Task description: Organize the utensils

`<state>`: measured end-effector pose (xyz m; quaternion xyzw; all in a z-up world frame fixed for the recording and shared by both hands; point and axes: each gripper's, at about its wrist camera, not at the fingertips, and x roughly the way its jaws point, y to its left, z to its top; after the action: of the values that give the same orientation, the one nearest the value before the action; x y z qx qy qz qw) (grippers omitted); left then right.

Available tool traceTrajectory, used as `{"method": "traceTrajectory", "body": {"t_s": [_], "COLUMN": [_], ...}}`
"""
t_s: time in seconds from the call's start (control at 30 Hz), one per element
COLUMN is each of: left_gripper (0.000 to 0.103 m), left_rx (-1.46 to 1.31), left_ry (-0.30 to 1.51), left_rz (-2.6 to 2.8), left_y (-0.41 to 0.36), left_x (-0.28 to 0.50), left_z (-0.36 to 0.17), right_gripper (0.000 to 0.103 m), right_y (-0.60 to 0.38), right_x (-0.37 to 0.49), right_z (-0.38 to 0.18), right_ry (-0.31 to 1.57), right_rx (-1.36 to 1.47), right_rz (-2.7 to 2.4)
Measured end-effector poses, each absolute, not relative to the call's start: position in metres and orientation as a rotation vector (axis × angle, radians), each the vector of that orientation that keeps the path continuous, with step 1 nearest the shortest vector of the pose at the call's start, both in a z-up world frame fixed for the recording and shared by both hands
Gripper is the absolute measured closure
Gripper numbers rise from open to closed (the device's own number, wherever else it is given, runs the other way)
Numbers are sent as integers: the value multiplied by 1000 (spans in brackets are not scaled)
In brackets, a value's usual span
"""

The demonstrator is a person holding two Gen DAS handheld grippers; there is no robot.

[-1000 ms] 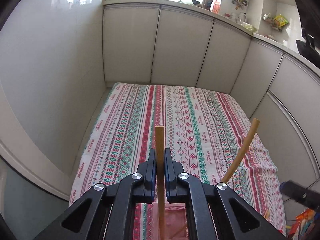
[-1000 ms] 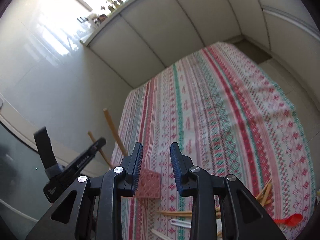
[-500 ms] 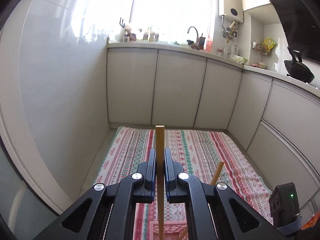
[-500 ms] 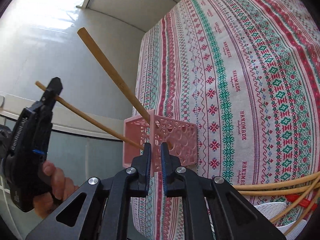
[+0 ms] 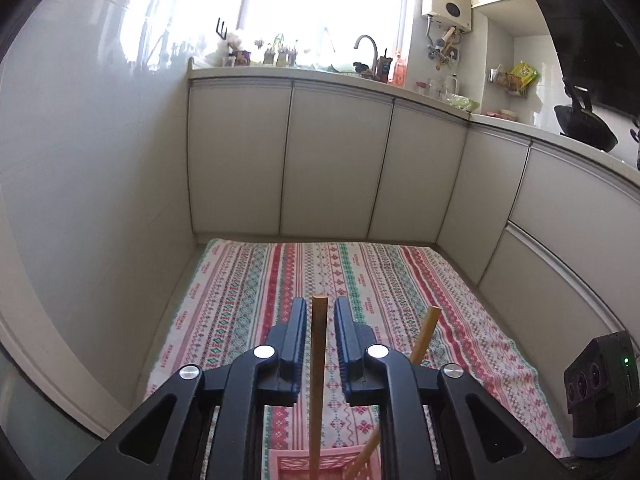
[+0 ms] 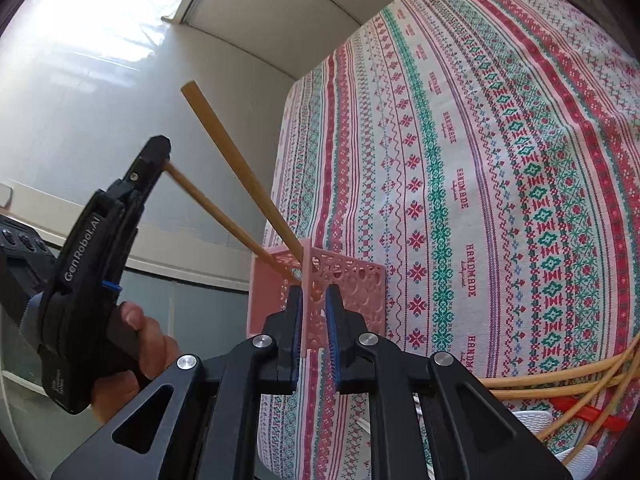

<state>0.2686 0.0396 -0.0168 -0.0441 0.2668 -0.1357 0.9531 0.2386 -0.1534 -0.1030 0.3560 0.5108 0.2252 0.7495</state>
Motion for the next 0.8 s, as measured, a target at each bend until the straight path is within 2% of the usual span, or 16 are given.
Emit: {"method": "traceTrajectory", "body": {"t_s": [0.07,0.13,0.3,0.33,0.4,0.43,0.47,0.57,0.8], "left_gripper": [66,60,36,34,23,20,19,16,15], "left_rx": [-124,-138,-136,-138,-143,-136,-124,-97,-54], "left_ry": [570,597,635,648,676,692,703,762,950], "left_rz": [-304,-319,-319,-311,-286,-263,-236,-202,-228], "left_y": [44,46,46,46,47,46,45,40,14], "left_x": [270,268,253,247,236,229,222,202,160], "left_z": [-18,-18,-12,-11,-9,-8,-8,-12,-43], "right_gripper": [86,86,86,85,78,68,57,43,37], "right_y": [-163,-171,-188,-193,-200,-204,-209,-222,-238], "right_x": [238,238,226,222,214,211,204,180,139], "right_z": [-100,-97,-78,-69,-57,-51,-44,-29,-44], "right_ry": [1099,1085,1065,1062,1063,1058,1047,1044,1171], "right_rx": [807,826,794,769,702,666,635,539,391], "right_rz": [479,466,398,377,325,292,264,186,85]}}
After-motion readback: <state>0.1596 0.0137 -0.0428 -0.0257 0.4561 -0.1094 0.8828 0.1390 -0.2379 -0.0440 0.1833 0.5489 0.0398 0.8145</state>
